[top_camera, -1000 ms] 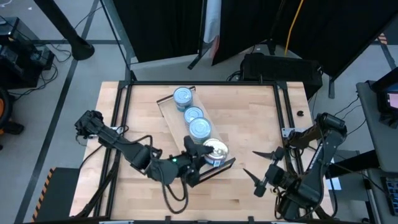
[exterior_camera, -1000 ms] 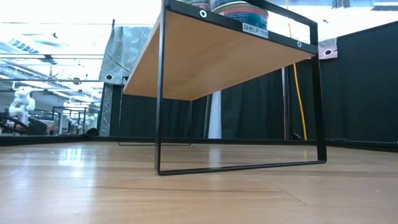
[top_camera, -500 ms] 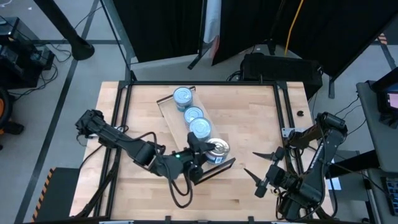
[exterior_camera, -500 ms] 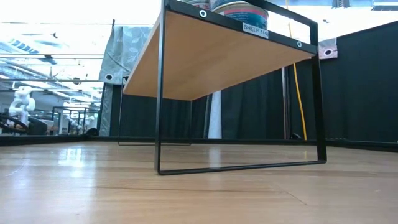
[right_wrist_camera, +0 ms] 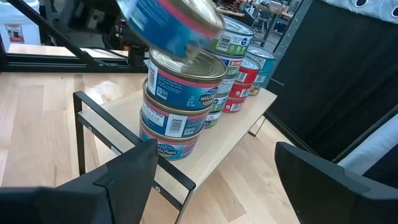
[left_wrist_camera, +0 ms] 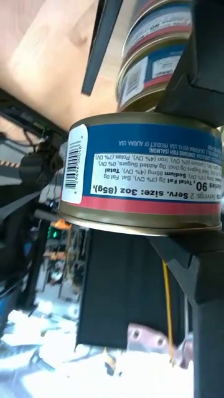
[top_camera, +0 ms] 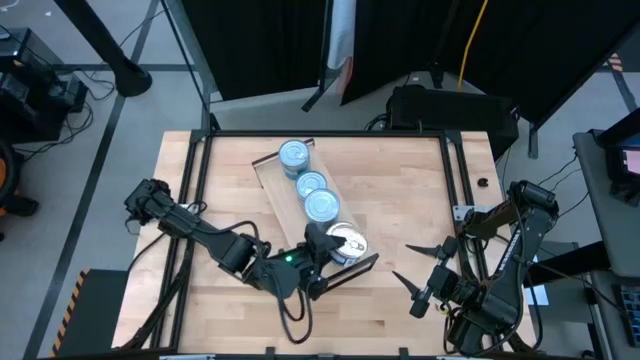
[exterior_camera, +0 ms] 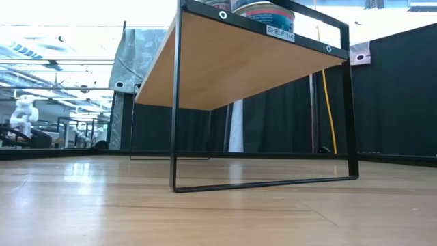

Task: Stack canned seafood by type on shelf
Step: Stack the blue-pink tuna can on top of the blue-pink tuna cans on the shelf

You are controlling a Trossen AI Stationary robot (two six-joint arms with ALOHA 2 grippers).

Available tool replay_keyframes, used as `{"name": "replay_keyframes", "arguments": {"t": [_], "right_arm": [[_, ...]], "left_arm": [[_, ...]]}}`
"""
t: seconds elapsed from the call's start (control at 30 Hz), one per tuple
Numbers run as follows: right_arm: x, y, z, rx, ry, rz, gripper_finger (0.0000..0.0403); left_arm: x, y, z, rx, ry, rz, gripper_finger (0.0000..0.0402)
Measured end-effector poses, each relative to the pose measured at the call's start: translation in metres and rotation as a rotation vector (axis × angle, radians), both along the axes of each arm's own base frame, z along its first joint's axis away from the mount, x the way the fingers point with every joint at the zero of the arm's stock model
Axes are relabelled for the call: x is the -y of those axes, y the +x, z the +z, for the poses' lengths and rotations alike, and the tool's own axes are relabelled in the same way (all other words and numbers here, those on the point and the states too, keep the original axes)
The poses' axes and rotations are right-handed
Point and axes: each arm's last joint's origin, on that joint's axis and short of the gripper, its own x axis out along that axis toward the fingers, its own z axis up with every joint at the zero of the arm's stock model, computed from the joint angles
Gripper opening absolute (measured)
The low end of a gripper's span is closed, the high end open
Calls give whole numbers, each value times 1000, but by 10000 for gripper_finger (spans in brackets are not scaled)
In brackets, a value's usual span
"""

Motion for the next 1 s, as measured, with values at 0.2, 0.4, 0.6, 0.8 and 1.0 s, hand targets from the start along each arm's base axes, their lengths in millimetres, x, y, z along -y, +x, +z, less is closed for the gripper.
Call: {"name": "replay_keyframes", "arguments": {"t": [0.2,0.4,0.6,0.8,1.0], "right_arm": [[0,0,0,0,0,0,313],[0,0,0,0,0,0,313],[0,0,0,0,-1,0,313],[0,0,0,-2,-3,2,313],[0,0,0,-2,-3,1,313]], "left_arm": [[11,-6,9,11,110,-7,198],[5,-5,16,-26,194,21,198],[-1,-5,9,-91,199,18,198],[-1,-6,7,-105,187,3,201],[-9,-3,5,-129,185,28,205]]}}
